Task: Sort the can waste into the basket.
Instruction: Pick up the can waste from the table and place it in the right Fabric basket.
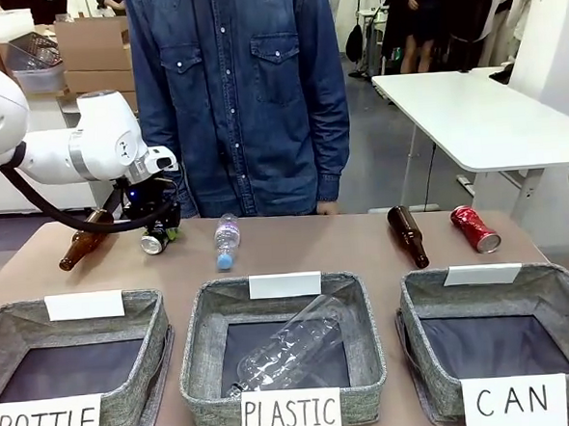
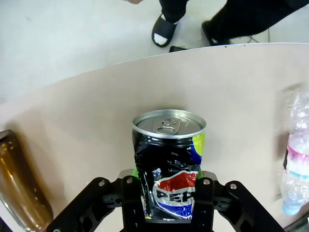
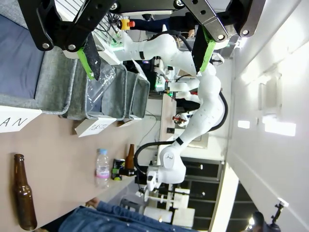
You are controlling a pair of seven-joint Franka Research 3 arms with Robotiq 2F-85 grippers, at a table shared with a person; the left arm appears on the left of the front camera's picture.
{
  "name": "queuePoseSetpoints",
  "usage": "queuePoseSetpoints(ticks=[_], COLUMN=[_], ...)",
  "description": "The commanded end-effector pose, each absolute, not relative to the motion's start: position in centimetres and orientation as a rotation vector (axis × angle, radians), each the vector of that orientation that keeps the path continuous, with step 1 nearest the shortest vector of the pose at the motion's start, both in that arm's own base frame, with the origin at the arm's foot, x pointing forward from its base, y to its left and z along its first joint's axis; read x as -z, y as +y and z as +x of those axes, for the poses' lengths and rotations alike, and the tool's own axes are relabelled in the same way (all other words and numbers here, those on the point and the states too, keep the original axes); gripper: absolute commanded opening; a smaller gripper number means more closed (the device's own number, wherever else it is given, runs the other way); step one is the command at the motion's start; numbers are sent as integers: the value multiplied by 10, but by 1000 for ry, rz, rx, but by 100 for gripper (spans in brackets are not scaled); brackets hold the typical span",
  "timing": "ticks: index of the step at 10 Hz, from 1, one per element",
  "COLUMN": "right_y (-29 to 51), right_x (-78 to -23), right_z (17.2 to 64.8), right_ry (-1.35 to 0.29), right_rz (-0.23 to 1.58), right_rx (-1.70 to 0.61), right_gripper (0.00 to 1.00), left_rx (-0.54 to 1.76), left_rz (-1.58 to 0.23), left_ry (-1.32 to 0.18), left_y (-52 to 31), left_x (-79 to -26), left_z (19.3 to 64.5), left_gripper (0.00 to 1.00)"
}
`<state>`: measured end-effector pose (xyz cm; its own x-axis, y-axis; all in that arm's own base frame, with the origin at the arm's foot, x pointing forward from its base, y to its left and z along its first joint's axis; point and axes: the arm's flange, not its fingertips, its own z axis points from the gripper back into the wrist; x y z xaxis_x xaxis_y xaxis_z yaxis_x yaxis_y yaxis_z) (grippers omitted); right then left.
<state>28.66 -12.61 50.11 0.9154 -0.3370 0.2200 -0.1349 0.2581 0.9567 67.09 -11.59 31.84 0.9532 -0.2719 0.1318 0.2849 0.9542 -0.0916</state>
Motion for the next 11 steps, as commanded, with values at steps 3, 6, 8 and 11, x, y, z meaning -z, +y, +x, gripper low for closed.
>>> queuePoseSetpoints(ticks=[3, 6, 8, 11], right_y=[-126, -126, -126, -126], right_x=[-504, -504, -504, -504], right_z=[291, 291, 291, 291], right_ry=[-454, -454, -454, -454], right_rz=[1328, 1328, 1328, 1328], right_rx=[122, 122, 122, 122], right_gripper=[100, 100, 100, 100], left_rx=[236, 276, 337, 513], left_rz=[-104, -197, -248, -419], left_ry=[-137, -97, -138, -175], left_y=[-99, -49, -1, 32], left_x=[-336, -385, -449, -514], left_z=[657, 614, 528, 411], left_gripper=[0, 0, 0, 0])
